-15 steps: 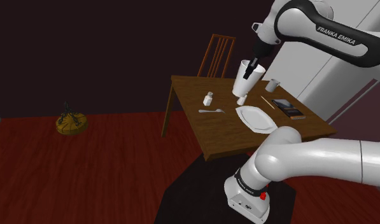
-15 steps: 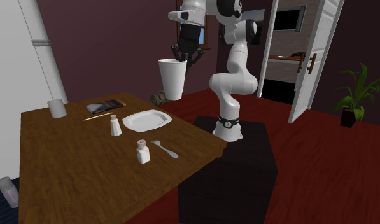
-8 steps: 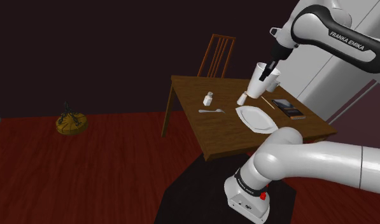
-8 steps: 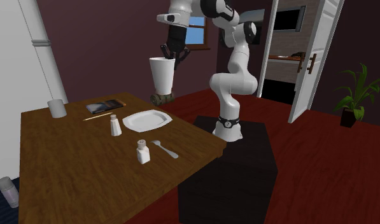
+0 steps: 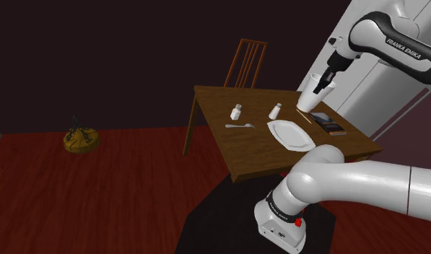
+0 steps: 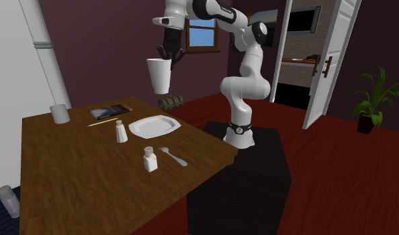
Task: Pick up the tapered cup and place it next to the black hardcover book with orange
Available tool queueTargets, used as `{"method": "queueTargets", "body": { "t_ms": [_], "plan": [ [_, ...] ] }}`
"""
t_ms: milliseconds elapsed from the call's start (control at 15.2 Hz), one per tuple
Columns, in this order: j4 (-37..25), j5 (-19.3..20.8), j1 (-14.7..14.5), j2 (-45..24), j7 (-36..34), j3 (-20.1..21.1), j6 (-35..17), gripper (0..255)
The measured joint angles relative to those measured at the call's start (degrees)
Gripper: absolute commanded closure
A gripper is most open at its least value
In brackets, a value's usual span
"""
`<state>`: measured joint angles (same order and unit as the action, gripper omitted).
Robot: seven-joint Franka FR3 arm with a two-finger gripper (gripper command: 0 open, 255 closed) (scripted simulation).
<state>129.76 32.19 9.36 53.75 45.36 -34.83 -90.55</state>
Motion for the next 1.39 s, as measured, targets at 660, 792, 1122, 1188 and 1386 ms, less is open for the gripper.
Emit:
{"method": "queueTargets", "body": {
  "t_ms": [660,792,1122,1188,1386],
  "plan": [
    [-11.74,5.83,-2.29,-4.22,13.77,-14.47,-0.71,255],
    [-14.69,6.6,-3.33,-5.15,16.56,-17.47,-0.67,255],
    [-22.77,8.02,-8.05,-7.9,23.02,-26.23,-1.23,255],
    [-24.34,8.35,-9.42,-8.38,24.22,-28.41,-1.62,255],
    [-31.83,8.58,-14.52,-10.13,28.39,-34.59,-0.59,255]
  ]
}}
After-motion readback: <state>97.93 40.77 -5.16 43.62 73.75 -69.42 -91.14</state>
